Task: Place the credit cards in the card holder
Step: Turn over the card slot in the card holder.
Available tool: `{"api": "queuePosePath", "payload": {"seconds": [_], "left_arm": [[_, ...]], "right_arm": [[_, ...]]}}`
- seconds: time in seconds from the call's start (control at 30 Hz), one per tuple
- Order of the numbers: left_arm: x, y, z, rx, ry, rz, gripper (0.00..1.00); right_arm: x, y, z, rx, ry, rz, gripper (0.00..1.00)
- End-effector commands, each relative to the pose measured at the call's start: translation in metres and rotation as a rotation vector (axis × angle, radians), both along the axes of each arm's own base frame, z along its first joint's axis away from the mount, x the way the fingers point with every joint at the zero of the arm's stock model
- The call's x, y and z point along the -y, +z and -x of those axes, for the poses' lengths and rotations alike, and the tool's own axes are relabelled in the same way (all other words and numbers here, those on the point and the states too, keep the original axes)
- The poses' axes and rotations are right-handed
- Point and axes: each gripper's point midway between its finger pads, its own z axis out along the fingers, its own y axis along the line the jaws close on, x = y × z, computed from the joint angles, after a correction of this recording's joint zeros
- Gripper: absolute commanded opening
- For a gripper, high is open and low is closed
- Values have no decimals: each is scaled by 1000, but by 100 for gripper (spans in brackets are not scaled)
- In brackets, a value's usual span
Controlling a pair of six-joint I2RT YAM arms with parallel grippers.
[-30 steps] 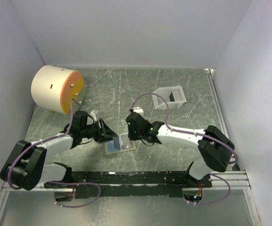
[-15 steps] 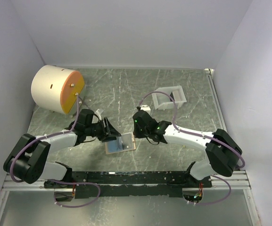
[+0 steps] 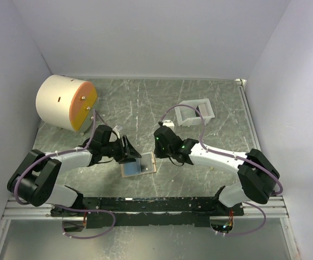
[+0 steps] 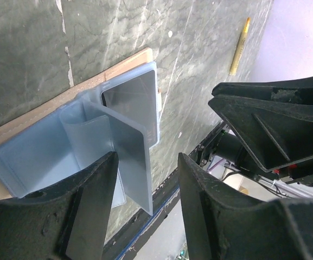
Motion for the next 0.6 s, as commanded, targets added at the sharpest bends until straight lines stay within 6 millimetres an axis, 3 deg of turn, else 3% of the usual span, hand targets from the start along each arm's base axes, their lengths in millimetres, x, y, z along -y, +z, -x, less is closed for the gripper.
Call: {"api": "queuePosePath", "payload": {"seconds": [0.0,0.33,0.57], "left_arm": [[10,9,-6,52,-33,16,59],[22,12,-4,75,-73,27,60],[13,11,-5,86,-34,-24,60]], "right_arm": [[4,7,-4,30,-9,-3,23],[6,4,-3,22,-11,-2,23],[8,8,-7,31,-18,-3,23]]}}
